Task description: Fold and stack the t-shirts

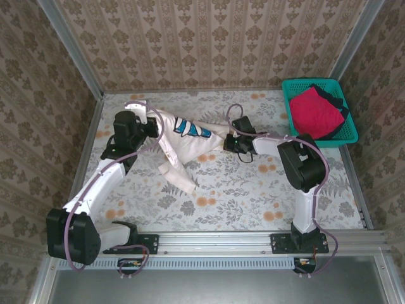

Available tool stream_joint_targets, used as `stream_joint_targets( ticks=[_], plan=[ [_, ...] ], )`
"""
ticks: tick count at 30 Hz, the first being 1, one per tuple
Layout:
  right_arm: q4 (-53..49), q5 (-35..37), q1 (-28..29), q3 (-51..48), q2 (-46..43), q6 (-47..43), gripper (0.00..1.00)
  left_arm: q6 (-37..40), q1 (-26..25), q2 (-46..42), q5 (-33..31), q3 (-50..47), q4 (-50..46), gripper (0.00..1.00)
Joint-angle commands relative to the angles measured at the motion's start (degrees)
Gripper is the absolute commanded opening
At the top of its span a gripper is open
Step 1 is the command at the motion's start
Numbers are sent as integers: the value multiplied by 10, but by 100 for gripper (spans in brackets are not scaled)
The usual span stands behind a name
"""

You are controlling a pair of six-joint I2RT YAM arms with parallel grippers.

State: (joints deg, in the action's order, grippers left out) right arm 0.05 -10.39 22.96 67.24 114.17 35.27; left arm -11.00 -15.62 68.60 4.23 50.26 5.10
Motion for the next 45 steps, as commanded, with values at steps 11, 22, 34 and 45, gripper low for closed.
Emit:
stream_joint_targets(
  ticks=[11, 22, 34, 45],
  plan=[
    [-107, -21, -74, 169, -177, -110, 0, 45, 36, 6, 8, 129, 22, 0],
    [-23, 30, -88, 183, -425, -200, 0, 129, 49, -27, -10, 208, 69, 0],
    [-82, 90, -104, 34, -491, -201, 0, 74, 53, -63, -9, 53, 76, 0],
    [-33, 68, -153, -6, -298, -152, 0, 5, 89, 61, 6, 2, 91, 0]
  ],
)
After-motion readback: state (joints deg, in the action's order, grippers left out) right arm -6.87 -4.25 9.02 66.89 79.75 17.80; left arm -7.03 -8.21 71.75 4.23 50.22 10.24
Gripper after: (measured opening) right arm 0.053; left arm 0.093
